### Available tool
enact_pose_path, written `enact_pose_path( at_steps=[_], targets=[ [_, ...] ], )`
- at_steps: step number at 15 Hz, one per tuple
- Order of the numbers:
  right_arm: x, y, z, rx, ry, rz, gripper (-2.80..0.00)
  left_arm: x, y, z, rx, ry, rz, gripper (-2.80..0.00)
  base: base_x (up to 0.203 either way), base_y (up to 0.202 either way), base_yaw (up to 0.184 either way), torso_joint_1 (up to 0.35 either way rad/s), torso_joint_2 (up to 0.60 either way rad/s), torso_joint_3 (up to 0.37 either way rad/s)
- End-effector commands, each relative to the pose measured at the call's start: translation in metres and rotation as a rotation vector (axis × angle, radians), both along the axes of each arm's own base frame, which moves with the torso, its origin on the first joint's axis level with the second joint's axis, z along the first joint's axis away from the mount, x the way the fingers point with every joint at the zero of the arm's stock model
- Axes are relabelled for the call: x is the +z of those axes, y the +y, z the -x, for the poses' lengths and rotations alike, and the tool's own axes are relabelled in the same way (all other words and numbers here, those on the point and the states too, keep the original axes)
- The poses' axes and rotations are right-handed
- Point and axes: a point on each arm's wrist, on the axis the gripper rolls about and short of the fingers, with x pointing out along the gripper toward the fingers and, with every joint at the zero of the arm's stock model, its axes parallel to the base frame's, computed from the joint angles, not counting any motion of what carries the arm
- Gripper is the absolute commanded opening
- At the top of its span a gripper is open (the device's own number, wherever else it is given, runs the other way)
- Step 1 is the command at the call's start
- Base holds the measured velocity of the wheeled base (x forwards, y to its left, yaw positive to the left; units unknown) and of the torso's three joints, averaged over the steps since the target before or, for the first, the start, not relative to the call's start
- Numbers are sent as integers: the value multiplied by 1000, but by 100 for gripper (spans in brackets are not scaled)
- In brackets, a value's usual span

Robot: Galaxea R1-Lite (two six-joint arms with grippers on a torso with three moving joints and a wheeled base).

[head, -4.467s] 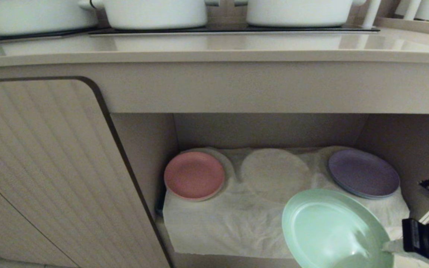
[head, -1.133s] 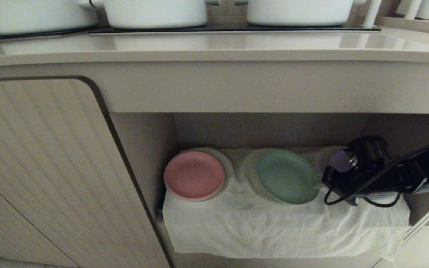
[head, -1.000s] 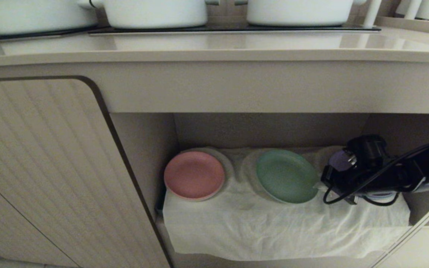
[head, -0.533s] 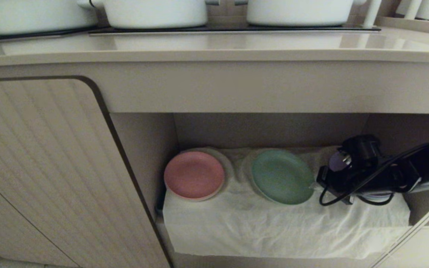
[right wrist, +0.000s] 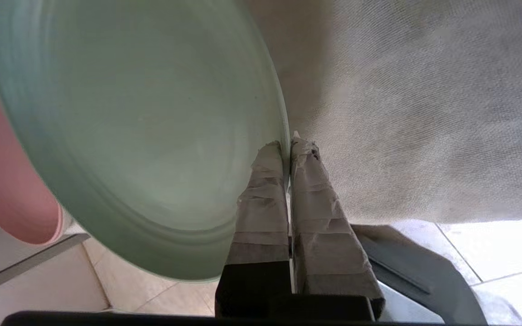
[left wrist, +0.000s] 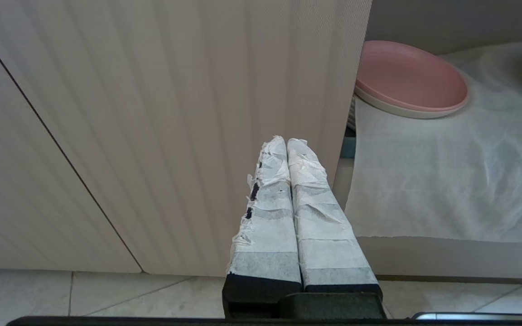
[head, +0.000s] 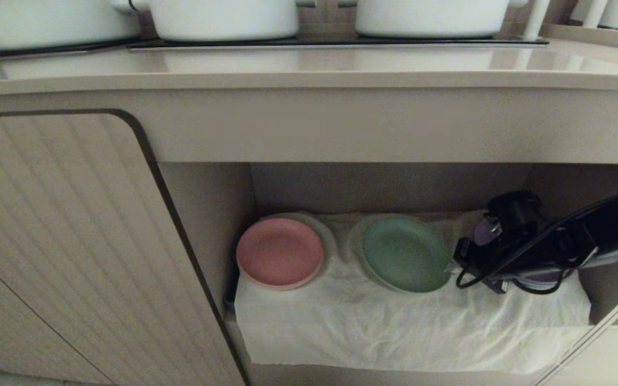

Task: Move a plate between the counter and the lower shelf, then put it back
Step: Put the plate in the cupboard

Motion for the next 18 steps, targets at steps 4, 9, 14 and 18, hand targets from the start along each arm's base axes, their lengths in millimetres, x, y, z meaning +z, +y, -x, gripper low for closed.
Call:
enact_pose_path(
  at_steps=[4,9,14,18],
  targets=[
    [-3,0,-2,-12,8,9,-280,0,0,0,0,0,0,-280,0,0,0,0,0,0],
    [-5,0,-7,-25,8,10,-280,0,0,0,0,0,0,-280,0,0,0,0,0,0],
    [-5,1,-15,-29,-4,12,-280,0,0,0,0,0,0,-280,0,0,0,0,0,0],
    [-6,1,-19,-29,4,12,-280,0,0,0,0,0,-1,-280,0,0,0,0,0,0]
  ],
)
